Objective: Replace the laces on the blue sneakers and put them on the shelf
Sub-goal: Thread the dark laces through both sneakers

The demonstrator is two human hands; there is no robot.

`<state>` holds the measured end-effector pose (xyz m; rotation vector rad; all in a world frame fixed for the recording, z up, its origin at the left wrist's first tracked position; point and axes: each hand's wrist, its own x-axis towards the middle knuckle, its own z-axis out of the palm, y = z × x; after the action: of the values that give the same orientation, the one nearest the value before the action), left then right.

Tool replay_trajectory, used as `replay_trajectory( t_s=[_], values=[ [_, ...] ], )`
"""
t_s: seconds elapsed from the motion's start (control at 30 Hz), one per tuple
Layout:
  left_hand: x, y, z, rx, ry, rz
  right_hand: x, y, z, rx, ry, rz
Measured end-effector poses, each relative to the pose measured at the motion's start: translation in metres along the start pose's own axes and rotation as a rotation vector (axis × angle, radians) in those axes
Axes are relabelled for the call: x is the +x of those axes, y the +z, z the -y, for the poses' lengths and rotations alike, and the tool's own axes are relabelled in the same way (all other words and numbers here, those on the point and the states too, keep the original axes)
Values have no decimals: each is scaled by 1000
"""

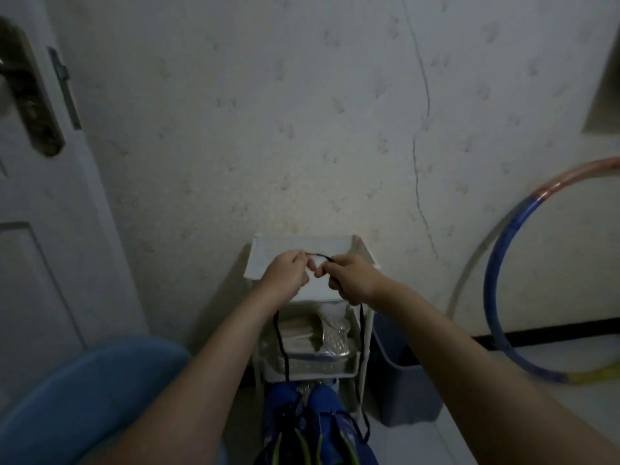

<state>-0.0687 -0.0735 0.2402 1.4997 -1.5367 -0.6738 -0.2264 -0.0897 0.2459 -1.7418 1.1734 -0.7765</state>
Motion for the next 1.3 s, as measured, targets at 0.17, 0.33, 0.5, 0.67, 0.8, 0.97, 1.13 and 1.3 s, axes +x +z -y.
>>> replay_trajectory(
  t_s=[0.17,0.33,0.5,0.67,0.8,0.97,1.13,1.3],
  values=[
    [-15,27,91,354,-150,290,3,22,-92,-342,138,72],
    [-25,53,166,703,-324,643,2,41,-171,-665,263,252],
    [-28,80,195,901,-355,839,8,58,-212,-806,273,353],
    [-25,108,208,941,-178,800,20,78,-231,-846,246,451],
    [-24,122,223,898,-165,798,22,93,-237,-837,205,503],
    [-18,123,229,877,-171,767,21,101,-247,-877,168,522],
    [-16,113,235,909,-229,780,20,102,-249,-855,150,523],
    [-18,103,227,814,-295,803,17,104,-247,-849,148,508]
  ],
)
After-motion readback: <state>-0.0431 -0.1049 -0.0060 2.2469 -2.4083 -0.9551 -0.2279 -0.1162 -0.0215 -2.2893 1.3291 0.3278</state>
